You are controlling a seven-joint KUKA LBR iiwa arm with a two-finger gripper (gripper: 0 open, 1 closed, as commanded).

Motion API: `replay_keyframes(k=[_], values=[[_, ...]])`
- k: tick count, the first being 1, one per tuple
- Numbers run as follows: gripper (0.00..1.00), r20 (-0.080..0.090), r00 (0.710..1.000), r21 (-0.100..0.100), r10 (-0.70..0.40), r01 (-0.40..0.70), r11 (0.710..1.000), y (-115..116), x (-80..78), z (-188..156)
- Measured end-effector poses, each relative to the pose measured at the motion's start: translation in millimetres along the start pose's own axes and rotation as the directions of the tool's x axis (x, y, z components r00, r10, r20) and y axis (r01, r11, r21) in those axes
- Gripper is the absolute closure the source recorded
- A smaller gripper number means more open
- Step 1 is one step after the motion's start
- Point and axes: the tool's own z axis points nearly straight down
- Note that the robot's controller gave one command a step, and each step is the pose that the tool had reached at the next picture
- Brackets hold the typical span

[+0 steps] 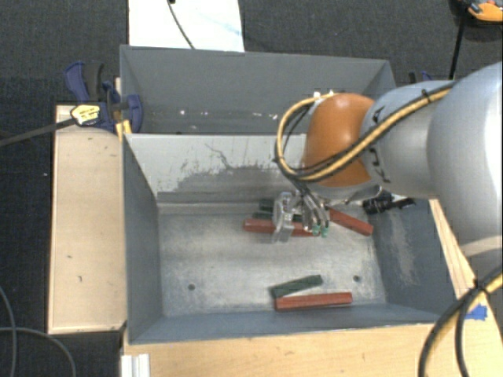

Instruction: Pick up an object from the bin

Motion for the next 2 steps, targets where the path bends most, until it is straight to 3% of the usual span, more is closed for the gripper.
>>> replay_keyframes(k=[2], values=[[1.0,0.0,1.0,0.002,-0.002,0.002,1.0,-0.6,-1.1,-33.2]])
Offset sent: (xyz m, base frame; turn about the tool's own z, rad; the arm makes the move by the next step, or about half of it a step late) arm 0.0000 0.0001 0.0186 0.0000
